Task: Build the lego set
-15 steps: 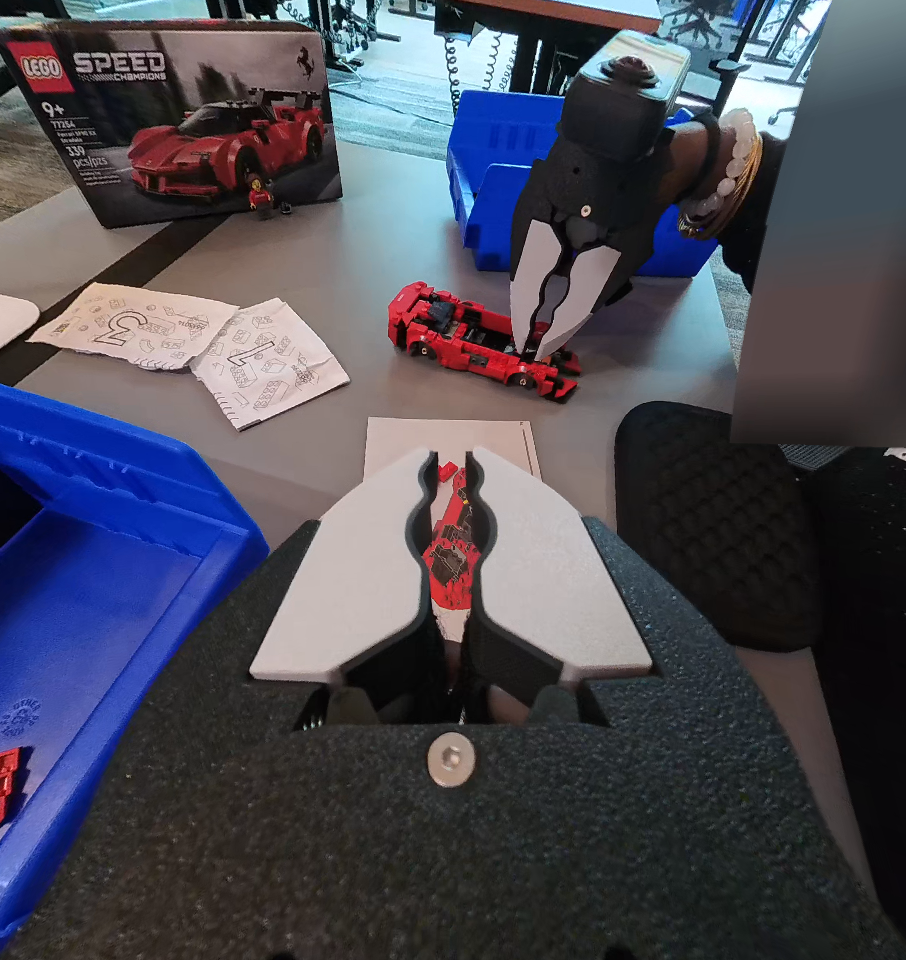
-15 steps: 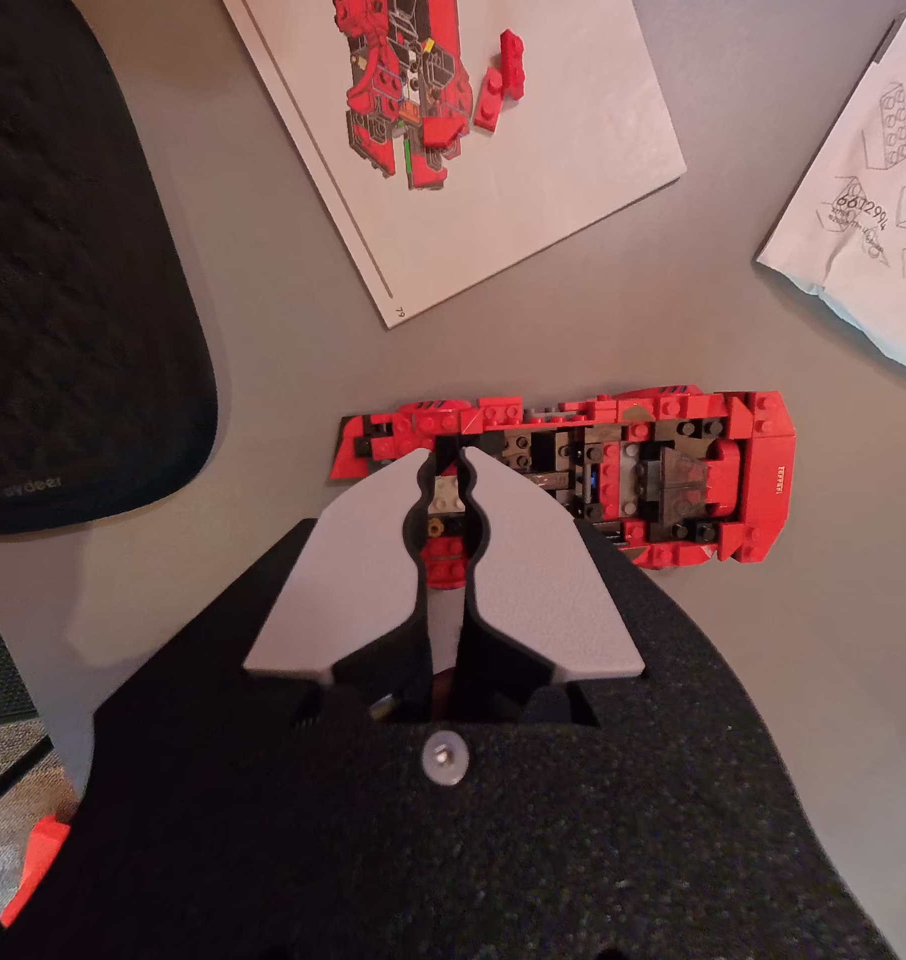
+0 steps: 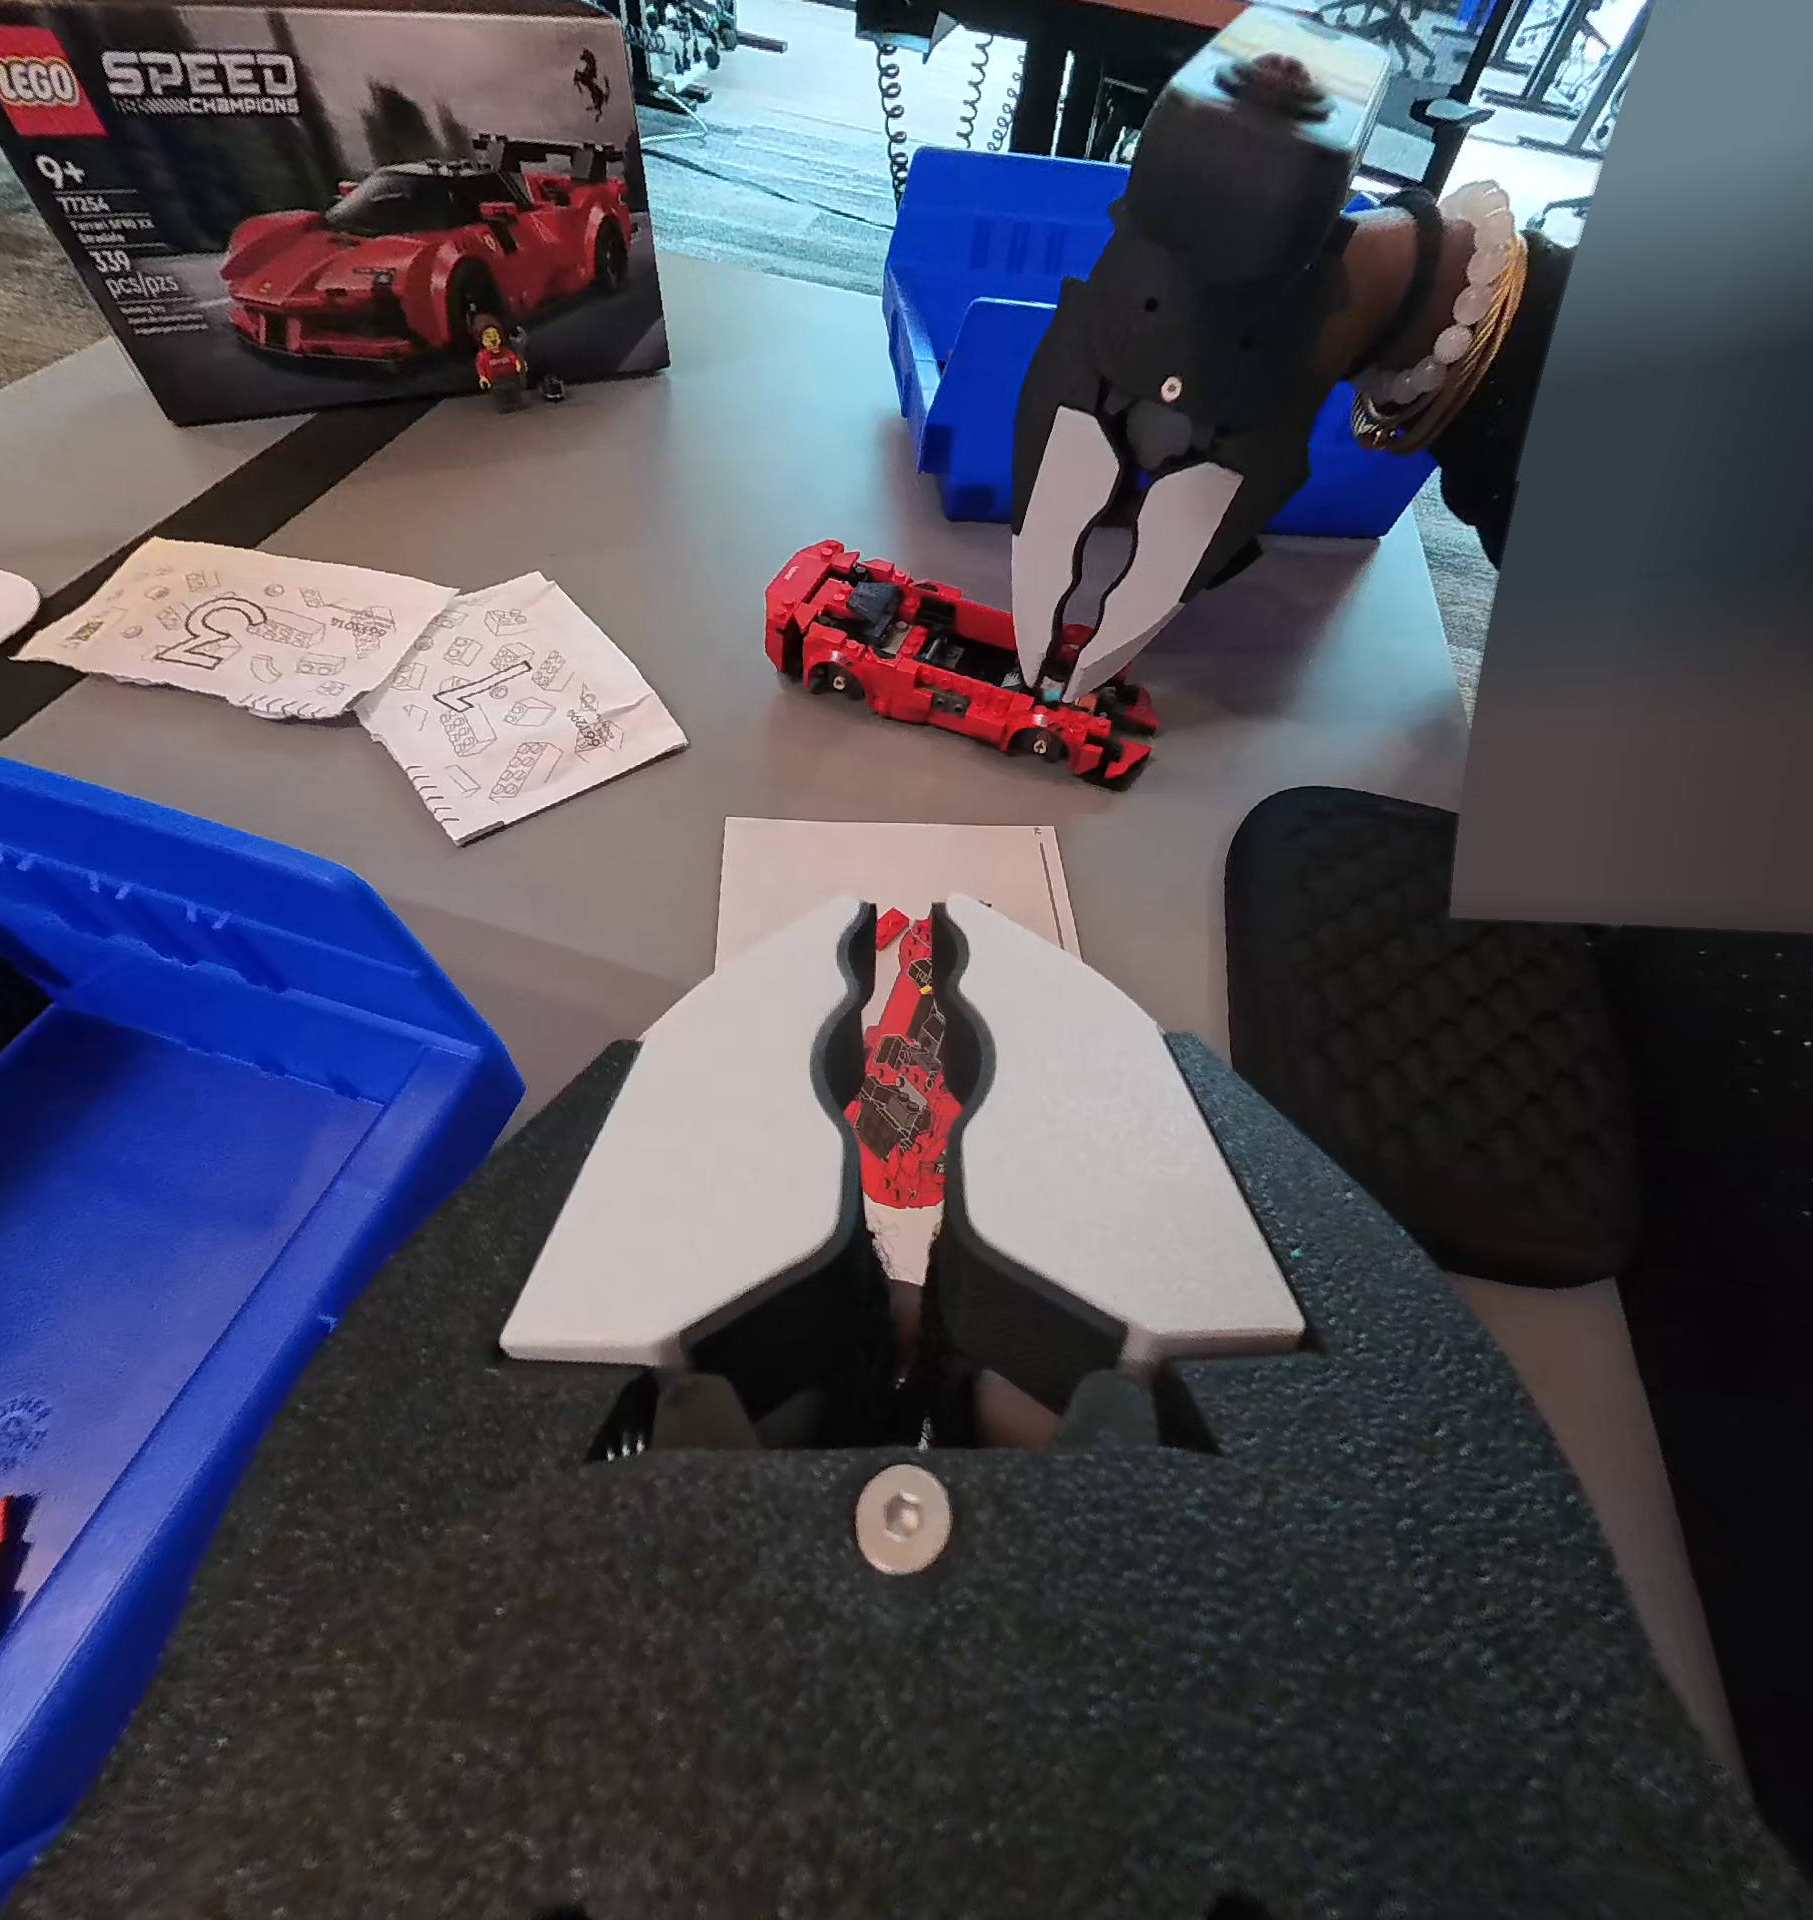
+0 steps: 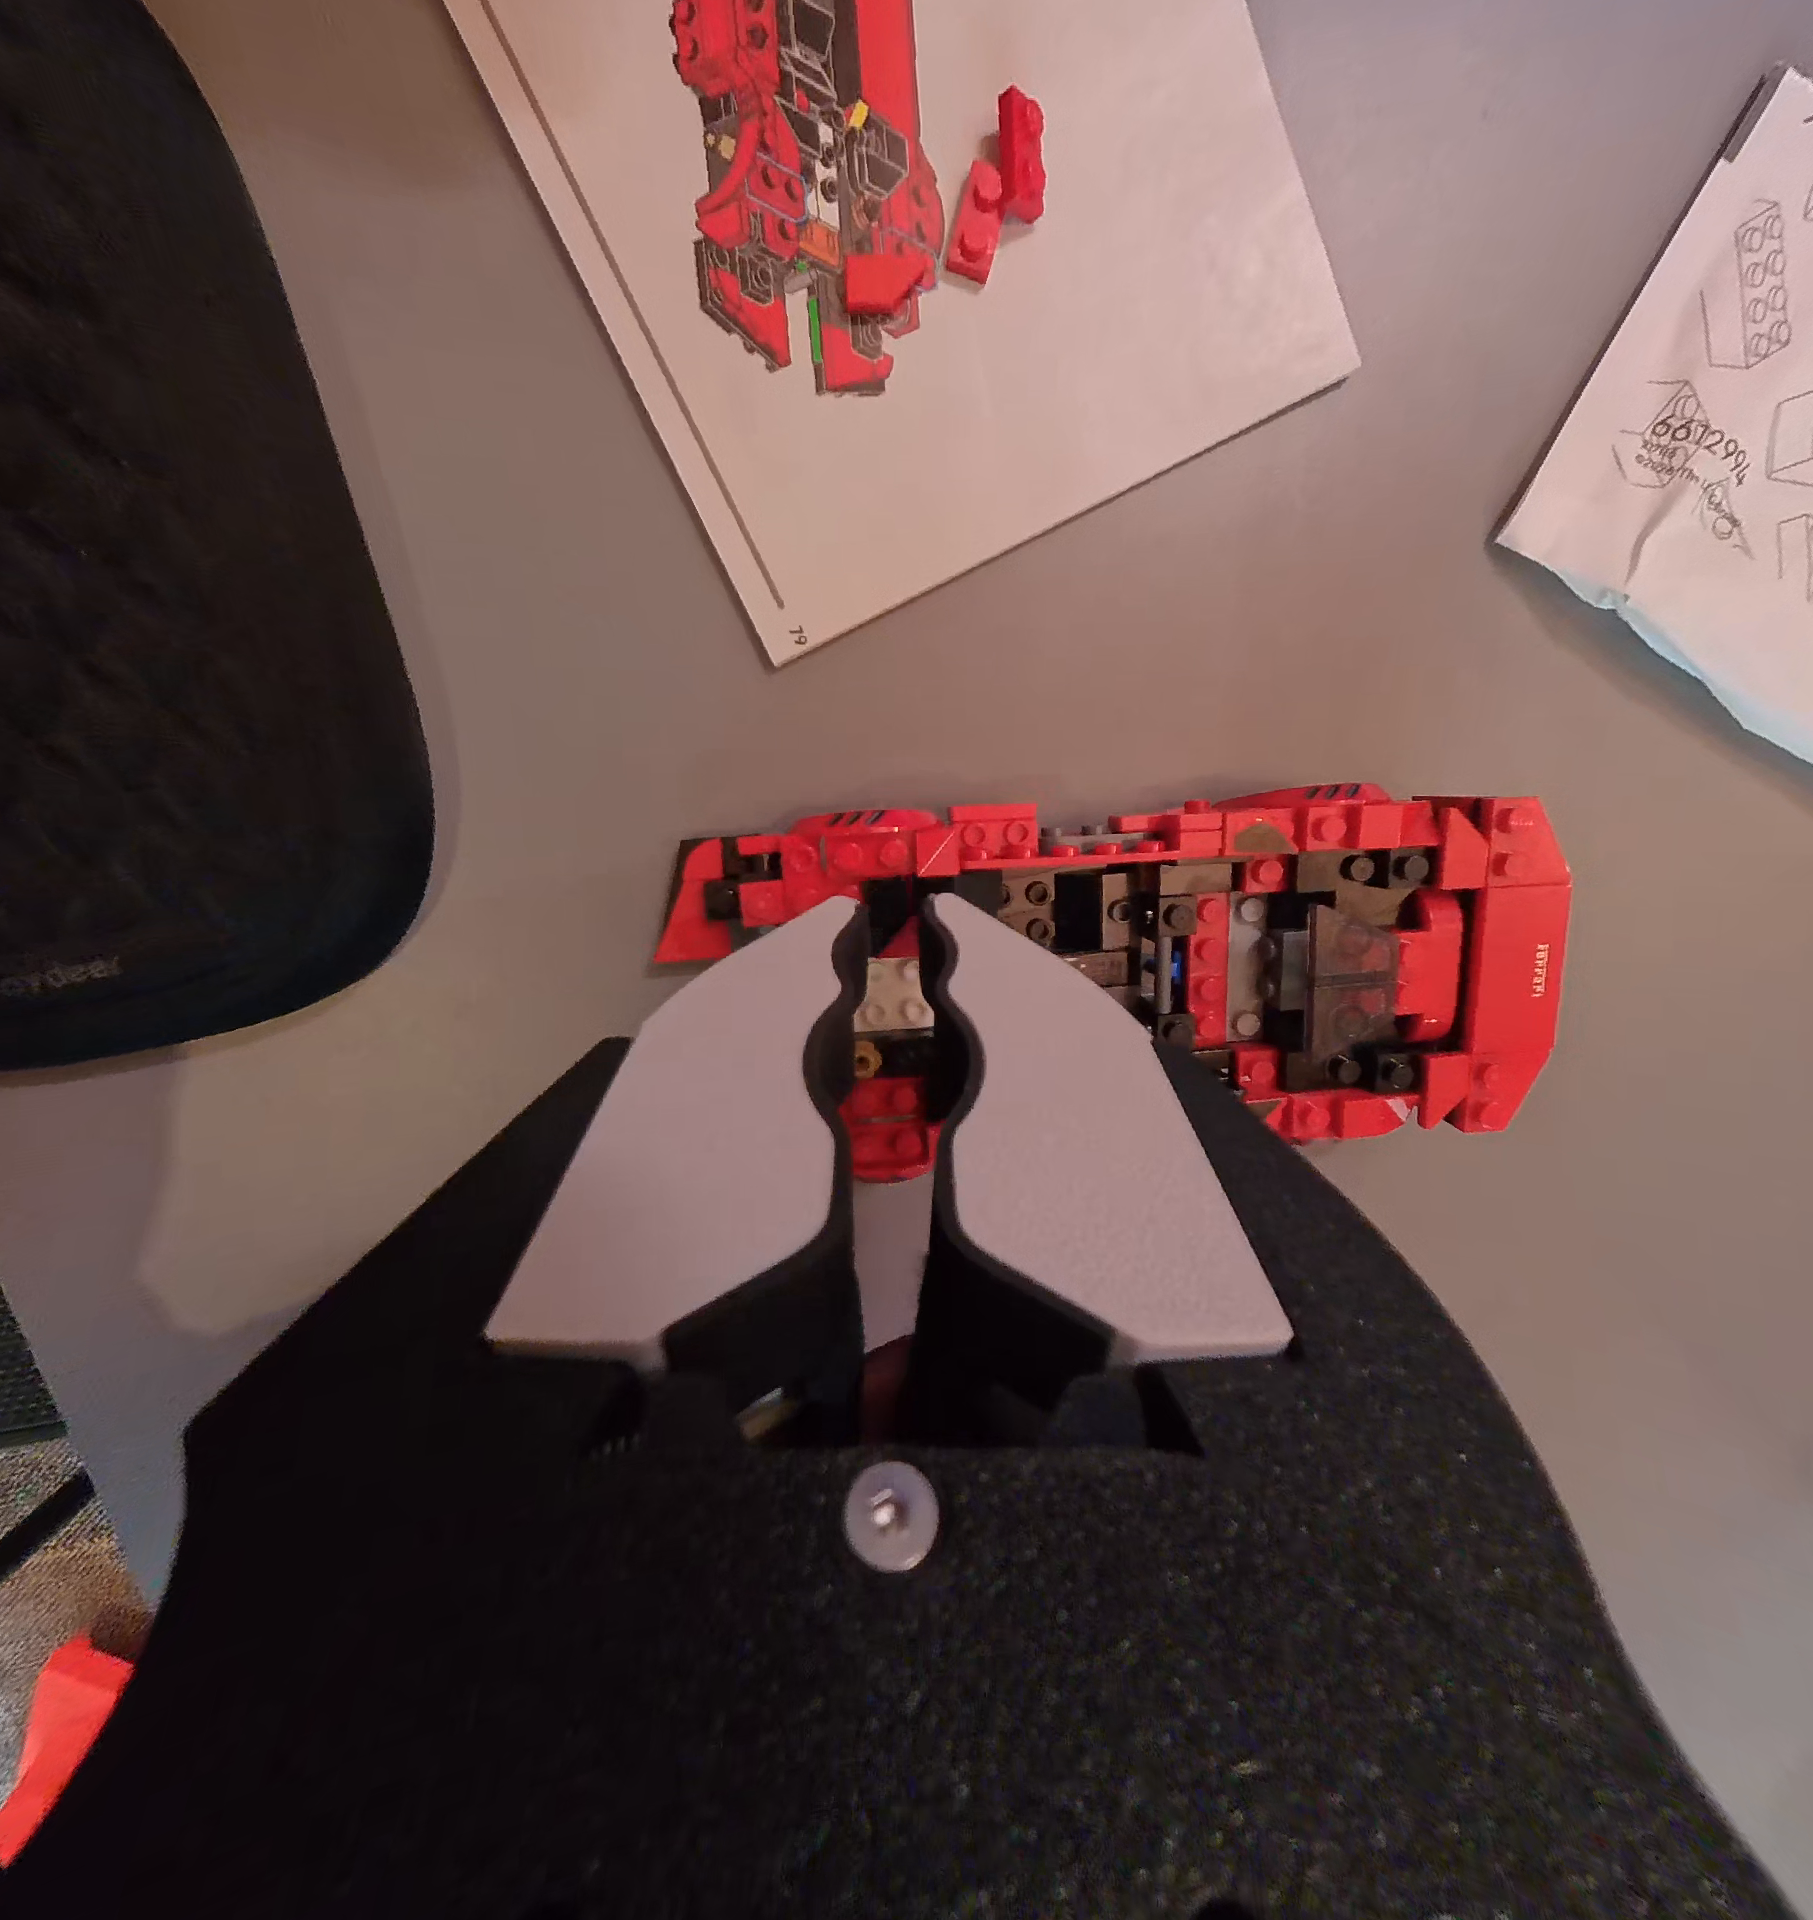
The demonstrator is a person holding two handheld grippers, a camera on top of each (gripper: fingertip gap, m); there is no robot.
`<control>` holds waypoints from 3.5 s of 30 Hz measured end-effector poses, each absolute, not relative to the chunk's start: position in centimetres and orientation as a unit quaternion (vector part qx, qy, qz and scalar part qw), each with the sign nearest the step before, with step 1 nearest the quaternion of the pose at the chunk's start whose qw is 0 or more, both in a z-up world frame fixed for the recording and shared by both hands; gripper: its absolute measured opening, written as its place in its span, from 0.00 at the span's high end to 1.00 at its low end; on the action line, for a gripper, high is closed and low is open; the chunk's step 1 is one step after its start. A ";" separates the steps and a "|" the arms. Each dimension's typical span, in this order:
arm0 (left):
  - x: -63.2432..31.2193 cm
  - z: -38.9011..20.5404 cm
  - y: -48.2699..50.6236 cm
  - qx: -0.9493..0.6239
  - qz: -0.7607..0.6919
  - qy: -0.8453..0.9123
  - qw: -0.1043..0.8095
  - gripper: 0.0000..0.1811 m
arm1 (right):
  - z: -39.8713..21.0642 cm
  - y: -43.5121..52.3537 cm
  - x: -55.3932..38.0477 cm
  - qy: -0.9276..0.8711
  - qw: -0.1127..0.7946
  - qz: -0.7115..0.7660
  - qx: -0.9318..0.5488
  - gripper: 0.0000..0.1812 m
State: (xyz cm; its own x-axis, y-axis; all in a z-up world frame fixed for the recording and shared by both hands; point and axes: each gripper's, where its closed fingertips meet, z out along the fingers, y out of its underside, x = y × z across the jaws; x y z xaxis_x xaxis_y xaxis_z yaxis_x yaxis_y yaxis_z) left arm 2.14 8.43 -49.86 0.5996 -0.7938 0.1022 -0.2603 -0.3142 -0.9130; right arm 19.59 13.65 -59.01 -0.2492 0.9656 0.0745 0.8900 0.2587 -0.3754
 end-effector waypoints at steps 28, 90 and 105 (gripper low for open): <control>2.6 -50.8 8.3 -0.761 -0.286 0.355 0.461 0.96 | -59.0 13.5 19.1 -0.751 0.121 0.159 -0.629 1.00; 14.1 -55.7 10.9 -0.771 -0.267 0.432 0.383 0.97 | -58.9 14.2 18.7 -0.710 0.151 0.120 -0.678 1.00; 15.9 -57.5 14.1 -0.715 -0.205 0.528 0.409 0.98 | -58.8 14.4 18.7 -0.714 0.145 0.122 -0.674 1.00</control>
State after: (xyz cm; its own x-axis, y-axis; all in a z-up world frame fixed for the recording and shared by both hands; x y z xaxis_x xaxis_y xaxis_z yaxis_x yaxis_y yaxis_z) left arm 15.87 14.09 -57.49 0.3584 -0.9231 -0.1391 -0.5882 -0.1076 -0.8015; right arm 18.73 14.39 -58.77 -0.0505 0.9978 0.0435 0.9270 0.0630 -0.3698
